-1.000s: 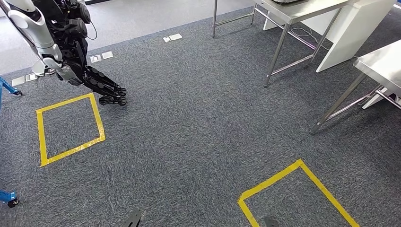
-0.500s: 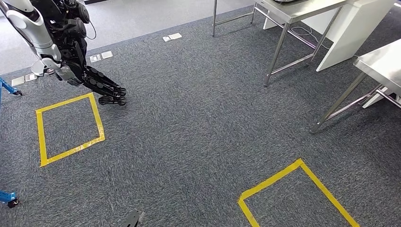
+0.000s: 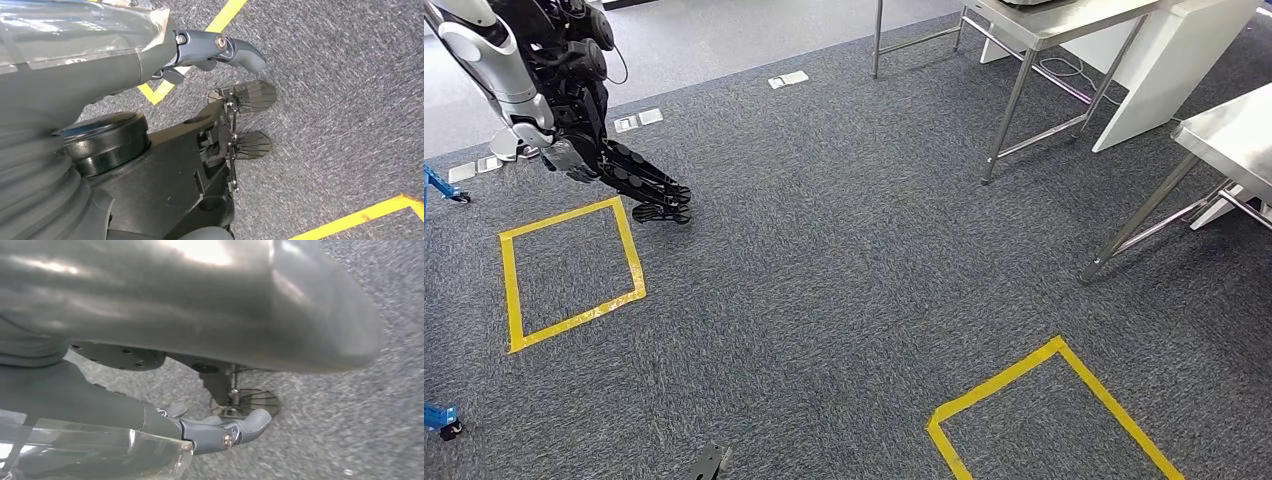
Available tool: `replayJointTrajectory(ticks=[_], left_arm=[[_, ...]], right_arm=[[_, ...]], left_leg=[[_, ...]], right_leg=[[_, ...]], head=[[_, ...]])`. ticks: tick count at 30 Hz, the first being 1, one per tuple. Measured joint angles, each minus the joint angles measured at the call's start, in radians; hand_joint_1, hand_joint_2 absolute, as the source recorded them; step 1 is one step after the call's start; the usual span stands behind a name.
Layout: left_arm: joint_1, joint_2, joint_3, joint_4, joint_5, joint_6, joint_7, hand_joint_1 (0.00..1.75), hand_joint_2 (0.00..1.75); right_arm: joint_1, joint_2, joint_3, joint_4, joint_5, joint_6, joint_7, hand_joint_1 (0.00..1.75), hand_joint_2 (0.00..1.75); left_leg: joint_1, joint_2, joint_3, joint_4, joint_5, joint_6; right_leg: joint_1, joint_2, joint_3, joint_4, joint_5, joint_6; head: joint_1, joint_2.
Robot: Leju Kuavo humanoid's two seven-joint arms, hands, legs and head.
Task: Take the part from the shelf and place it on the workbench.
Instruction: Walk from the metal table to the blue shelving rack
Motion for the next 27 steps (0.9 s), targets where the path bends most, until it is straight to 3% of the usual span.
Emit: replayJointTrajectory(ticks=[10, 13, 15, 17, 18, 19, 20, 21, 23, 25, 27], left_arm=[[-0.002, 0.021, 0.004, 0.000, -0.007, -0.071, -0.019, 0.00, 1.75], [-0.004, 0.028, 0.004, 0.000, -0.008, -0.074, -0.019, 0.00, 1.75], [-0.007, 0.029, 0.004, 0.000, -0.009, -0.075, -0.019, 0.00, 1.75], [-0.011, 0.029, 0.004, 0.000, -0.010, -0.076, -0.020, 0.00, 1.75], [-0.012, 0.029, 0.004, 0.000, -0.011, -0.076, -0.021, 0.00, 1.75], [-0.012, 0.029, 0.005, 0.000, -0.011, -0.072, -0.019, 0.00, 1.75], [-0.012, 0.027, 0.005, 0.000, -0.011, -0.063, -0.016, 0.00, 1.75], [-0.011, 0.025, 0.005, 0.000, -0.011, -0.048, -0.012, 0.00, 1.75], [-0.012, 0.017, 0.006, 0.000, -0.011, -0.018, -0.003, 0.00, 1.75], [-0.012, 0.011, 0.006, 0.000, -0.011, -0.004, 0.002, 0.00, 1.75], [-0.009, 0.007, 0.006, 0.001, -0.012, 0.001, 0.004, 0.00, 1.75]], right_arm=[[0.000, 0.011, -0.012, 0.000, 0.018, -0.020, 0.000, 0.00, 0.00], [-0.005, 0.014, -0.012, 0.000, 0.033, -0.021, -0.003, 0.00, 0.00], [-0.009, 0.016, -0.012, 0.001, 0.042, -0.021, -0.003, 0.00, 0.00], [-0.009, 0.016, -0.012, 0.001, 0.048, -0.021, -0.003, 0.00, 0.00], [-0.008, 0.016, -0.012, 0.001, 0.050, -0.021, -0.002, 0.00, 0.00], [-0.006, 0.016, -0.012, 0.001, 0.051, -0.021, -0.001, 0.00, 0.00], [-0.005, 0.015, -0.012, 0.002, 0.052, -0.021, -0.001, 0.00, 0.00], [-0.004, 0.014, -0.012, 0.002, 0.053, -0.021, 0.000, 0.00, 0.00], [-0.006, 0.012, -0.011, 0.002, 0.055, -0.019, 0.001, 0.00, 0.00], [-0.008, 0.012, -0.011, 0.004, 0.057, -0.017, 0.003, 0.00, 0.00], [-0.010, 0.011, -0.010, 0.005, 0.059, -0.016, 0.006, 0.00, 0.00]], left_leg=[[-0.001, 0.000, -0.002, 0.002, -0.003, 0.000], [0.000, -0.007, -0.024, 0.040, -0.020, 0.013], [0.009, -0.016, -0.043, 0.070, -0.027, 0.025], [0.013, -0.028, -0.073, 0.110, -0.039, 0.029], [0.013, -0.038, -0.092, 0.136, -0.048, 0.028], [0.015, -0.050, -0.112, 0.167, -0.059, 0.025], [0.017, -0.064, -0.132, 0.200, -0.072, 0.020], [0.021, -0.078, -0.153, 0.236, -0.085, 0.013], [0.027, -0.106, -0.195, 0.312, -0.115, -0.004], [0.029, -0.127, -0.232, 0.373, -0.141, -0.022], [0.031, -0.140, -0.253, 0.400, -0.152, -0.035]], right_leg=[[-0.002, 0.000, 0.002, 0.001, 0.000, 0.001], [-0.004, -0.006, -0.018, 0.046, -0.021, 0.011], [-0.001, 0.008, -0.090, 0.186, -0.091, 0.006], [-0.005, 0.028, -0.216, 0.437, -0.193, -0.005], [-0.008, 0.033, -0.276, 0.552, -0.233, -0.003], [-0.012, 0.034, -0.317, 0.624, -0.254, 0.003], [-0.016, 0.035, -0.330, 0.638, -0.253, 0.014], [-0.022, 0.037, -0.318, 0.603, -0.235, 0.028], [-0.032, 0.063, -0.264, 0.473, -0.185, 0.052], [-0.033, 0.084, -0.248, 0.423, -0.171, 0.043], [-0.027, 0.076, -0.262, 0.449, -0.179, 0.017]], head=[[0.000, 0.000], [-0.005, 0.000], [-0.003, 0.000], [0.005, 0.000], [0.006, 0.000], [0.005, 0.000], [0.006, 0.000], [0.005, 0.000], [0.007, 0.000], [0.012, 0.000], [0.014, 0.000]])
